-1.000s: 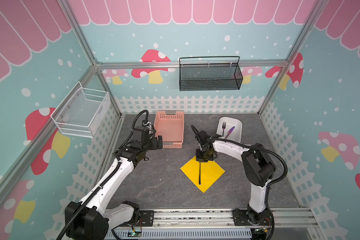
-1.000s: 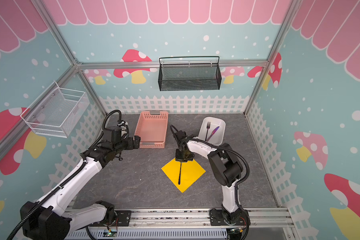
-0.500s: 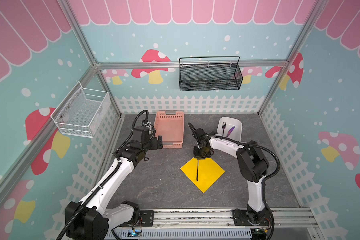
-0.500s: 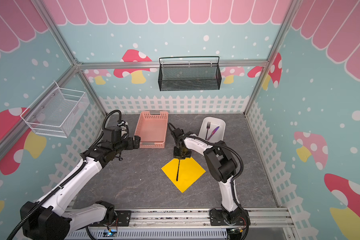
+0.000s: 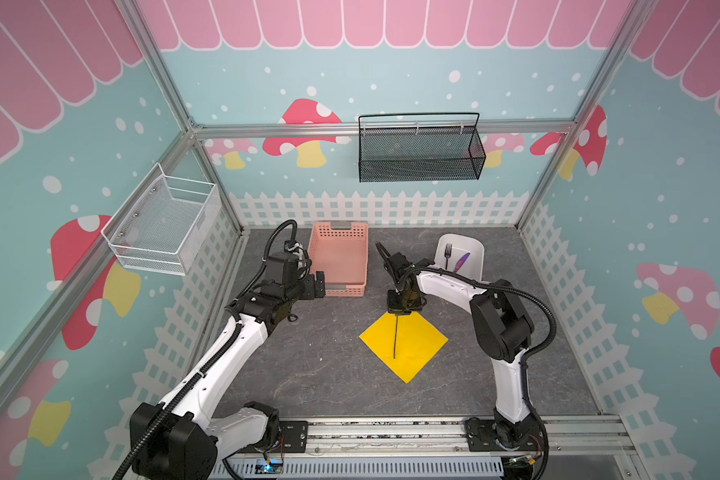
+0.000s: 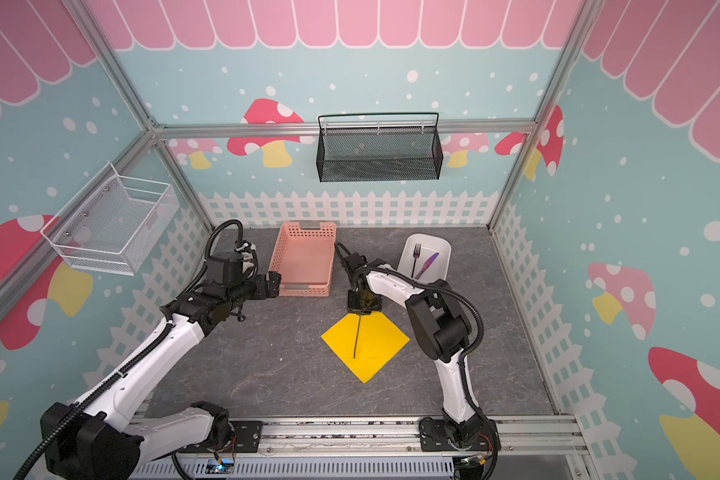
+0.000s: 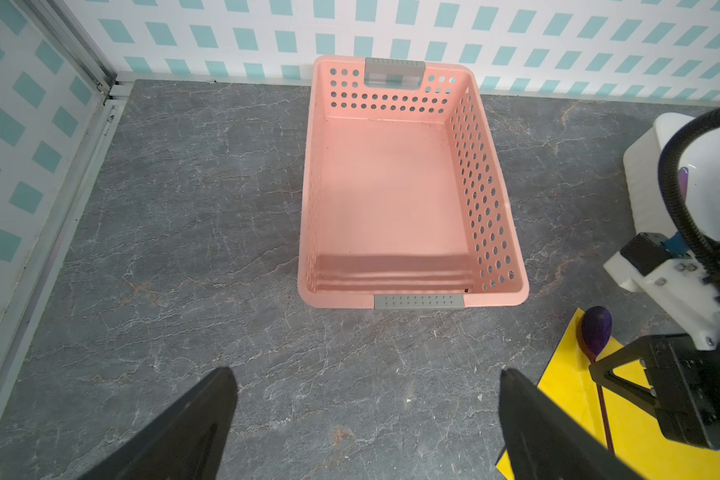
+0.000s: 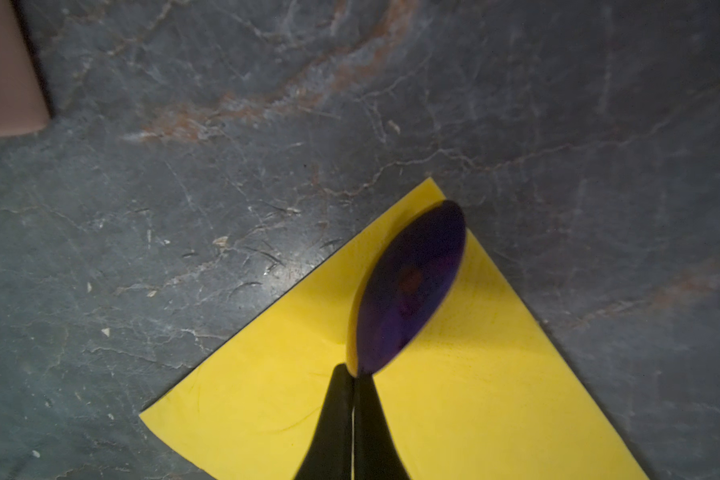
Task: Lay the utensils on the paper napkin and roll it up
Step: 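Lower the spoon onto the napkin center and adjust its position with the right gripper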
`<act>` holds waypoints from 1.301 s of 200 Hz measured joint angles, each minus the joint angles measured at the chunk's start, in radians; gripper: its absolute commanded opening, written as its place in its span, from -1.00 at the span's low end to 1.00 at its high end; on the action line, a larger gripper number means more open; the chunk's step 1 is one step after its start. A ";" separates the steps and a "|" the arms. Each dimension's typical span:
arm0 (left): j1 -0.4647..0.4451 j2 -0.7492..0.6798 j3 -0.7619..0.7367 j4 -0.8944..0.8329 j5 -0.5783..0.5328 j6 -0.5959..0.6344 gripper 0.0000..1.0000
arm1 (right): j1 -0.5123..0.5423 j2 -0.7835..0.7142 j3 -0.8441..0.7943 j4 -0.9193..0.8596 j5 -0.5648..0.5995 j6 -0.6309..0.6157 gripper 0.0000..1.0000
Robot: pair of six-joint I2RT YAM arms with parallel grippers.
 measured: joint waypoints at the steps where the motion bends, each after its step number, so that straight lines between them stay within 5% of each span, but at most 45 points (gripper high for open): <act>1: 0.000 0.000 0.000 0.000 0.000 0.000 1.00 | 0.000 0.000 0.000 0.000 0.000 0.000 -0.84; 72: 0.000 0.000 0.000 0.000 0.000 0.000 1.00 | -0.001 0.023 0.002 -0.002 -0.007 -0.018 -0.69; 143: 0.000 0.000 0.000 0.000 0.000 0.000 1.00 | -0.001 0.023 0.017 -0.019 0.001 -0.018 -0.95; 260: 0.000 0.000 0.000 0.000 0.000 0.000 1.00 | 0.020 0.109 0.152 -0.147 0.114 -0.019 -0.87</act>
